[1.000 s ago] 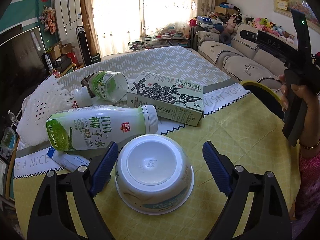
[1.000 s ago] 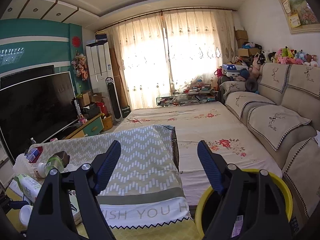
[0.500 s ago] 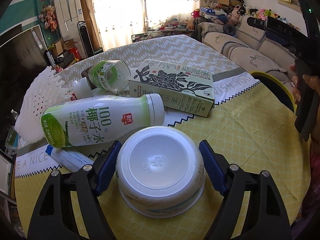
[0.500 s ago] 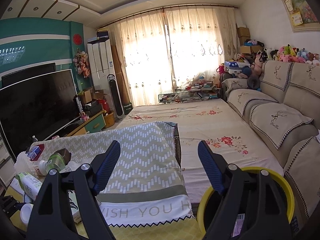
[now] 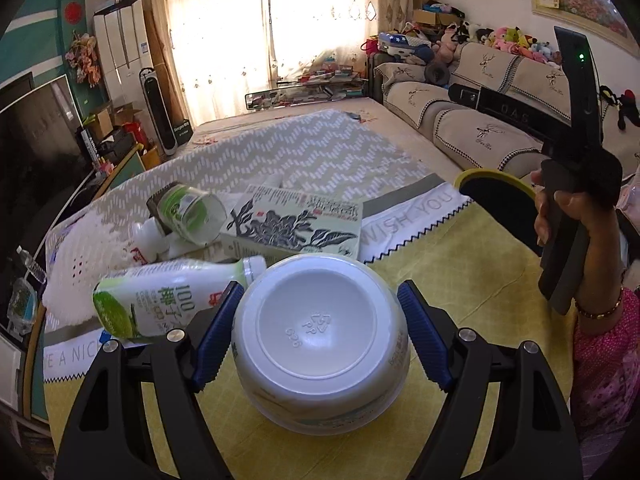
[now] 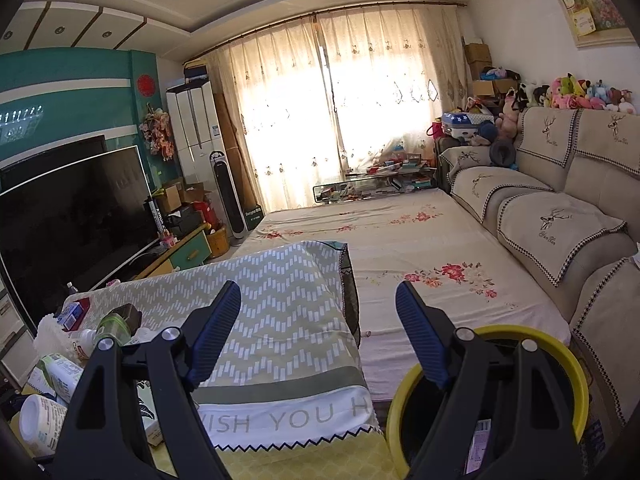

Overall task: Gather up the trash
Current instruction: 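Carry the bowl over the bin and open the left tool, then grasp the white tea box with the right tool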

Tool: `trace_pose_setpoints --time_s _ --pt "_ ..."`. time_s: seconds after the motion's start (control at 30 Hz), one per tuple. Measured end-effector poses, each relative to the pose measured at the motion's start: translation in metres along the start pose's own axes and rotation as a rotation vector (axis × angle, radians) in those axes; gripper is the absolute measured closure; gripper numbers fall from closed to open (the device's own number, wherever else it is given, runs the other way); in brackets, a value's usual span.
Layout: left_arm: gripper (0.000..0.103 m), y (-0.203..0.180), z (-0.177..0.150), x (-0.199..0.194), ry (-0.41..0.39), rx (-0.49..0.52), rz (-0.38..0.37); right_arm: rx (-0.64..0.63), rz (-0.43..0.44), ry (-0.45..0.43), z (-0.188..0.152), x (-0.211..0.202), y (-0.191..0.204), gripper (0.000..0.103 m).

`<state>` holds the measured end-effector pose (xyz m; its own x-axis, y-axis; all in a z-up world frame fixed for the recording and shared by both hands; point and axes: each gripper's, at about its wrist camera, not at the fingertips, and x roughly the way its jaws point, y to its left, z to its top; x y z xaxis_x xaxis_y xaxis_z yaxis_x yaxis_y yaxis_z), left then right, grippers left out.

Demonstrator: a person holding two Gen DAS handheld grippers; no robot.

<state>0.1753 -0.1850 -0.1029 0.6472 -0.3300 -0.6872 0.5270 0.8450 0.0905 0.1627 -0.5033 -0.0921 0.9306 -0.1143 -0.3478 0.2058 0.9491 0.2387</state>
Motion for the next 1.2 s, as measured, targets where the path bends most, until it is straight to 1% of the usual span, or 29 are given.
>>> trace_pose_setpoints --time_s 0.13,0.2,0.33,0.4,0.47,0.6,0.73,0.87,1.0,1.07,1.1,1.13,1.2 --pt "0.025 -0.020 0.020 0.007 -0.010 0.029 -0.030 0.019 -0.035 -0.030 0.003 -0.013 -0.015 0.028" --pt "0.025 -0.032 0.030 0.014 -0.011 0.046 -0.055 0.010 -0.066 -0.056 0.006 -0.028 -0.025 0.027" --pt "0.025 -0.064 0.055 0.026 -0.017 0.104 -0.108 -0.009 -0.152 -0.088 0.008 -0.067 -0.058 0.025" --pt "0.025 -0.084 0.068 0.033 -0.009 0.126 -0.128 -0.020 -0.221 -0.111 0.008 -0.091 -0.079 0.023" --pt "0.025 -0.107 0.082 0.044 0.000 0.157 -0.171 -0.016 -0.286 -0.125 0.007 -0.112 -0.101 0.023" --pt "0.025 -0.163 0.108 0.067 0.020 0.230 -0.261 0.039 -0.393 -0.147 0.003 -0.153 -0.147 0.023" --pt "0.025 -0.224 0.126 0.097 0.042 0.303 -0.303 0.094 -0.460 -0.166 -0.003 -0.183 -0.183 0.023" --pt "0.025 -0.264 0.139 0.134 0.099 0.306 -0.340 0.121 -0.484 -0.167 -0.008 -0.193 -0.203 0.023" --pt "0.024 -0.281 0.147 0.163 0.118 0.280 -0.330 0.135 -0.474 -0.158 -0.011 -0.189 -0.207 0.023" --pt "0.023 -0.279 0.150 0.165 0.108 0.249 -0.329 0.136 -0.461 -0.147 -0.012 -0.184 -0.206 0.023" --pt "0.019 -0.272 0.150 0.161 0.098 0.231 -0.335 0.134 -0.456 -0.141 -0.013 -0.181 -0.204 0.023" --pt "0.018 -0.266 0.149 0.155 0.083 0.222 -0.335 0.133 -0.448 -0.133 -0.014 -0.178 -0.203 0.023" --pt "0.018 -0.251 0.148 0.139 0.030 0.205 -0.314 0.133 -0.430 -0.119 -0.015 -0.170 -0.195 0.023"
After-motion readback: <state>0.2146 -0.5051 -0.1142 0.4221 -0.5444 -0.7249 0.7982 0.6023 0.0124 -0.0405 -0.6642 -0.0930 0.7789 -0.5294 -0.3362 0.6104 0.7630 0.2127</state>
